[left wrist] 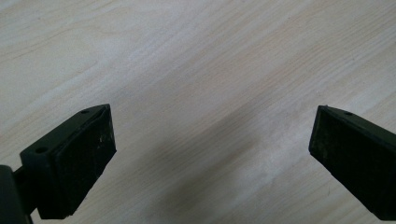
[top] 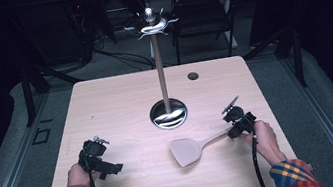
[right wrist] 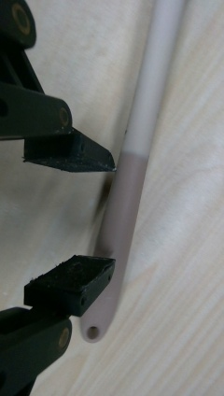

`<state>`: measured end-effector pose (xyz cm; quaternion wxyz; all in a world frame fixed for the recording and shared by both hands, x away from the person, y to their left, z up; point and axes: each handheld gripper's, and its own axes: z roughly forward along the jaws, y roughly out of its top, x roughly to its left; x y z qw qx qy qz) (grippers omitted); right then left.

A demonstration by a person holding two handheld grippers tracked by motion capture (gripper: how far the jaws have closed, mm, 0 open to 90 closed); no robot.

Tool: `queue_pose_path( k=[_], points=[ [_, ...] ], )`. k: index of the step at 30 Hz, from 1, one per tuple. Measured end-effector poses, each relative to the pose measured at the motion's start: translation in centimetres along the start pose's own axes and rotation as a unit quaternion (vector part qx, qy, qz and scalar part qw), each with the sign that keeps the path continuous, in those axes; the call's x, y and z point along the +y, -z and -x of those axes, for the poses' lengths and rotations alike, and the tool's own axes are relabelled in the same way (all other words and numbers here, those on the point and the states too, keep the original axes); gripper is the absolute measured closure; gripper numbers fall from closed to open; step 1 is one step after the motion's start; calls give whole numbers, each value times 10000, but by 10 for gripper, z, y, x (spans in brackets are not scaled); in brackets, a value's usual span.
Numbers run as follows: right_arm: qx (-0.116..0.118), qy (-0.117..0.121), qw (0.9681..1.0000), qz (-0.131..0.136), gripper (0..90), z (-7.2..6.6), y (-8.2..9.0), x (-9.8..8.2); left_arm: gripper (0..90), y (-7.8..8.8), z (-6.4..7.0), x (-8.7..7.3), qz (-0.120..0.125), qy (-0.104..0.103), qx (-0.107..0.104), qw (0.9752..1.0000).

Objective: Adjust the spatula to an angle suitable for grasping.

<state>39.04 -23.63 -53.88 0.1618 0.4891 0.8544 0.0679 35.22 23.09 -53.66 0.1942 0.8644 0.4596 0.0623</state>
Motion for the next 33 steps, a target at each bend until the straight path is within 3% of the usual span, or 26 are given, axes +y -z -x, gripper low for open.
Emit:
queue_pose_path(
  k=[2, 3, 4, 6, 7, 10, 13, 14, 15, 19, 22, 23, 24, 25, 27, 28, 31, 33],
  points=[
    [-29, -147, 9998, 133, 449, 1, -5, 3, 4, 0, 0, 0, 2, -9, -2, 10000],
    [-6, -146, 9999, 18, 440, 3, -6, 6, 4, 0, 0, 0, 5, -10, -1, 10000],
    [85, -335, 9994, 50, 409, 4, -5, 8, 4, 0, 0, 0, -4, -9, 0, 10000],
    [203, -436, 9988, 89, 387, 3, -3, 9, 4, 0, -1, 0, -23, -24, 13, 10000],
    [361, -649, 9970, 239, 364, 1, 0, 9, 4, 0, -1, 0, -31, -22, 10, 10000],
    [805, -893, 9918, 444, 306, -7, 12, 14, 4, 0, 0, 0, -23, -35, -10, 10000],
    [1019, -1054, 9872, 627, 266, -24, 10, 21, 4, 0, 0, 0, -20, -30, 4, 10000],
    [994, -891, 9900, 467, 260, -27, 11, 24, 4, 1, 0, 0, -28, -34, 5, 10000],
    [922, -863, 9909, 471, 251, -30, 9, 26, 5, 0, 0, 0, -17, -8, 3, 10000],
    [880, -792, 9912, 595, 274, -39, 4, 33, 6, -1, 0, 0, -43, -52, 0, 10000],
    [1059, -563, 9896, 795, 451, -44, 6, 37, 9, -1, 0, 0, -44, -16, 10, 10000],
    [1075, -434, 9894, 874, 565, -48, 6, 38, 10, 0, 0, 0, -61, -31, 16, 10000],
    [1063, -341, 9902, 842, 610, -49, 7, 39, 11, 0, 0, 0, -63, -36, 19, 10000],
    [1251, -266, 9875, 926, 677, -54, 4, 40, 12, -1, 1, 0, -41, -17, 17, 10000],
    [1276, -96, 9884, 823, 745, -60, 3, 42, 12, 0, 1, 0, -36, -16, 21, 10000],
    [1409, 104, 9873, 723, 802, -68, -1, 42, 12, 0, 0, 0, -46, -48, 26, 10000],
    [1384, 131, 9867, 844, 837, -72, -1, 41, 12, 0, 0, -1, -43, -39, 20, 10000],
    [1425, 330, 9862, 772, 850, -70, 1, 41, 12, 1, 0, -1, -42, -41, 16, 10000]
  ],
)
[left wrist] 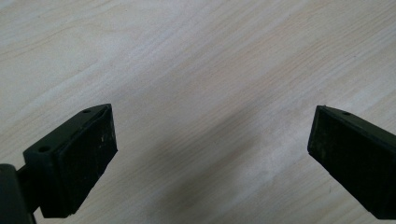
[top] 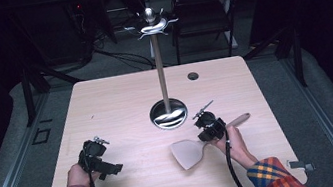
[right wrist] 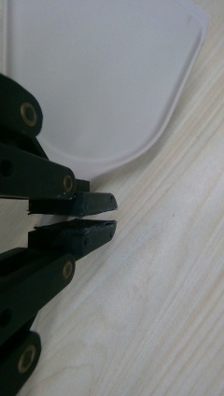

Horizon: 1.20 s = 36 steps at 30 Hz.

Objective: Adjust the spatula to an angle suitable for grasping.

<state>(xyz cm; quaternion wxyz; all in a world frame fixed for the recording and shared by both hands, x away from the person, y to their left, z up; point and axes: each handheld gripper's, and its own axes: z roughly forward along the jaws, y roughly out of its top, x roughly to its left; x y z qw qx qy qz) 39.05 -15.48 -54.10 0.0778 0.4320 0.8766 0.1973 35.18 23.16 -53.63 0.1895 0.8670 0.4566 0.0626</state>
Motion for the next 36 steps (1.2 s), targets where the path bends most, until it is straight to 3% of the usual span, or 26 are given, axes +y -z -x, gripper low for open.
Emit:
queue_pose_path(
  k=[1, 5, 8, 14, 15, 18, 19, 20, 21, 22, 23, 24, 26, 28, 30, 36],
  points=[
    [67, -32, 9999, 95, 851, 0, -1, -2, 12, 0, 0, 0, -1, 0, -3, 10000],
    [250, 253, 9994, -14, 855, 4, 2, -4, 12, 1, 0, 0, 10, 4, -14, 10000],
    [284, 229, 9993, -75, 806, 7, 4, -6, 12, 0, 0, 0, -9, -4, -7, 10000],
    [363, 379, 9981, -327, 833, 12, 7, -7, 12, 1, 0, -1, 19, 27, -21, 10000],
    [421, 284, 9983, -289, 833, 11, 7, -9, 12, 1, 0, -1, 20, 23, -21, 10000],
    [453, 326, 9974, -464, 816, 16, 10, -11, 12, 1, 0, 0, 4, -8, -21, 10000],
    [369, 242, 9979, -473, 731, 16, 11, -12, 12, 1, 0, 0, 2, -8, -22, 10000],
    [143, 51, 9986, -502, 608, 16, 12, -13, 12, 1, 0, 0, 3, -7, -26, 10000],
    [-109, -191, 9983, -534, 549, 17, 14, -14, 12, 1, 0, 0, 5, -5, -25, 10000],
    [-167, -369, 9972, -634, 463, 21, 18, -15, 12, 1, 0, 0, 4, 3, -28, 10000],
    [-346, -438, 9950, -829, 444, 23, 23, -15, 12, 1, 0, 0, 5, -1, -26, 10000],
    [-95, -984, 9930, -653, 410, 29, 26, -20, 12, 0, 0, 0, 2, -3, -24, 10000],
    [-156, -1303, 9889, -697, 334, 36, 30, -23, 12, 1, 0, 0, -13, -21, -26, 10000],
    [-76, -1591, 9858, -534, 322, 41, 32, -28, 12, 1, 0, 0, -4, -17, -26, 10000],
    [9, -1669, 9832, -737, 289, 49, 35, -31, 12, 1, 0, 0, -8, -9, -25, 10000],
    [352, -2190, 9727, -682, 220, 61, 28, -34, 12, -1, 1, 0, -24, -17, -45, 10000]
  ],
)
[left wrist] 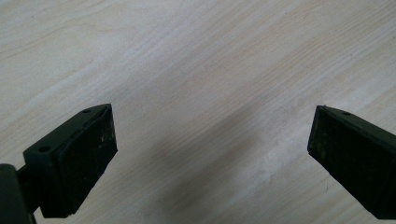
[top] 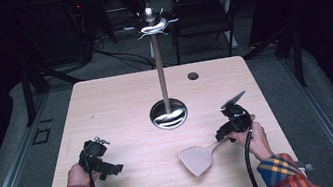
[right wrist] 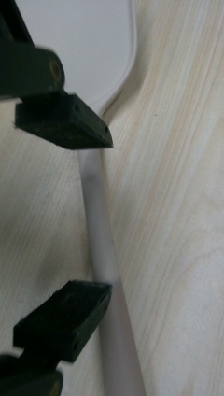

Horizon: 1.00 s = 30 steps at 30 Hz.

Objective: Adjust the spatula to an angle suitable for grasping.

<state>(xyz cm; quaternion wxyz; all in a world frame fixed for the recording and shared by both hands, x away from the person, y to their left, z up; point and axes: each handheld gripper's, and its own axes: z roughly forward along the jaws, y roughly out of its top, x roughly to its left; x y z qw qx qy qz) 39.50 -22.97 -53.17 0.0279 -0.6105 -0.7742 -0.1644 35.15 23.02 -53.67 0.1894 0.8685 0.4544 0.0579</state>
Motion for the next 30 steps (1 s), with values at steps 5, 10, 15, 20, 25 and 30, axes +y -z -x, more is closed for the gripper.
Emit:
queue_pose_path(
  k=[5, 10, 15, 20, 25, 30],
  points=[
    [34, -36, 10000, 74, 208, -3, -1, 5, 12, 0, 0, 0, -6, 1, -8, 10000],
    [28, -25, 9996, -283, 198, 0, 0, 5, 13, 0, -1, 0, -14, 1, 2, 10000],
    [85, -99, 9989, -446, 185, 8, -3, 3, 14, -2, 1, 0, -69, -77, -13, 9999],
    [80, 69, 9999, -62, 182, 2, -2, 8, 17, -2, 1, 0, -78, -55, 1, 10000],
    [-218, 282, 9993, -111, 132, -11, -9, 15, 26, -2, 1, 0, -115, -64, 29, 9999],
    [-294, 91, 9985, -445, 158, -10, -11, 10, 27, -2, 0, 0, -89, -52, 14, 9999]
  ],
)
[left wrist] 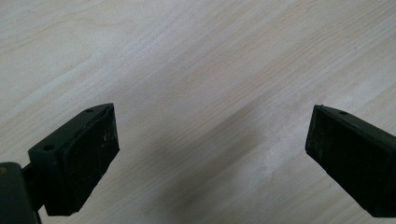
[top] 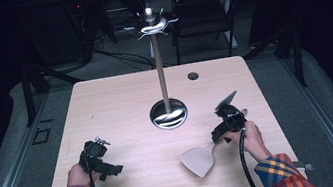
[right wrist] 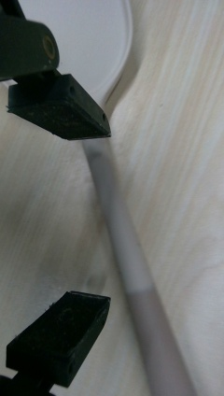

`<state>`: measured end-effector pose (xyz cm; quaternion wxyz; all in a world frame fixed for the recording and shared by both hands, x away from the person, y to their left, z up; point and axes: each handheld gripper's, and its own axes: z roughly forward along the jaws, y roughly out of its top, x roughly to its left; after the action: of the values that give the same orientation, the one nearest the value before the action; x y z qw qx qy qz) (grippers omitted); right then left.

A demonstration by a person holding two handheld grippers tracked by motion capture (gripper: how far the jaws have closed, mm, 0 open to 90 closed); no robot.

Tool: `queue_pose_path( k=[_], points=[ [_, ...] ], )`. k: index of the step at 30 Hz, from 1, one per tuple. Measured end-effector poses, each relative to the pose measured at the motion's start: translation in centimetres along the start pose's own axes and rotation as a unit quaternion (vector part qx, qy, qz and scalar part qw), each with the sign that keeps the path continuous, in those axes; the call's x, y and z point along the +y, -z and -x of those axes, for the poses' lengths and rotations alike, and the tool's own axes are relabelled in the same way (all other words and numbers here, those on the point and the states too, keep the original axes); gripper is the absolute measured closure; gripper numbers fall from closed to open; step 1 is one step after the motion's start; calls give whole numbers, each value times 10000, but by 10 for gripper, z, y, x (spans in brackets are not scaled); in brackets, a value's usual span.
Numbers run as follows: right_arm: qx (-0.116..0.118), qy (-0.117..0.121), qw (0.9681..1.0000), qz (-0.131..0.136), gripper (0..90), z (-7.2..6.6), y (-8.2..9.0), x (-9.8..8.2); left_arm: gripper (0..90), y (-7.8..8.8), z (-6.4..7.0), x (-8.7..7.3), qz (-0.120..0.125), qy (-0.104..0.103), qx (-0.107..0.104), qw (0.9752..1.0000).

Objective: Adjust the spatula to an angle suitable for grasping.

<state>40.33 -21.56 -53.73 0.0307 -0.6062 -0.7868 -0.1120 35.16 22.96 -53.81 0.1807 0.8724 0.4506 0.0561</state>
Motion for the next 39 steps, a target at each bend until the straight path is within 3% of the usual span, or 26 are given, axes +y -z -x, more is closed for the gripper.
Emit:
queue_pose_path(
  k=[3, 7, 13, 17, 20, 22, 23, 27, 32, 35, 39],
  points=[
    [86, -34, 9999, -40, 159, 6, -2, -1, 27, 0, 1, 1, -7, -18, 9, 10000],
    [196, -84, 9992, 346, 152, 5, -2, 2, 28, 0, 0, 0, -22, -7, 16, 10000],
    [147, 129, 9996, 180, 145, -6, -13, 10, 29, 0, 0, 0, -19, -6, 21, 10000],
    [43, 407, 9986, 340, 208, -18, -13, 11, 29, 0, 0, 0, -22, 5, 20, 10000],
    [-212, 739, 9964, 359, 276, -26, -14, 10, 29, 0, 0, 0, -18, -16, 18, 10000],
    [-171, 709, 9960, 515, 301, -28, -15, 8, 29, 0, 0, 0, -14, 0, 17, 10000],
    [-184, 822, 9955, 423, 315, -27, -13, 9, 29, 0, 0, 0, -15, 11, 15, 10000],
    [-142, 953, 9942, 485, 363, -31, -13, 8, 29, 0, 0, 0, -13, -8, 11, 10000],
    [-182, 1366, 9902, 227, 430, -32, -10, 9, 29, 0, 0, 0, -10, 5, 10, 10000],
    [-207, 1475, 9886, 210, 462, -33, -9, 8, 29, 0, 0, 0, -8, 1, 9, 10000],
    [-221, 1824, 9830, 15, 519, -32, -7, 8, 29, 1, 0, 0, -7, -5, 9, 10000]
  ],
)
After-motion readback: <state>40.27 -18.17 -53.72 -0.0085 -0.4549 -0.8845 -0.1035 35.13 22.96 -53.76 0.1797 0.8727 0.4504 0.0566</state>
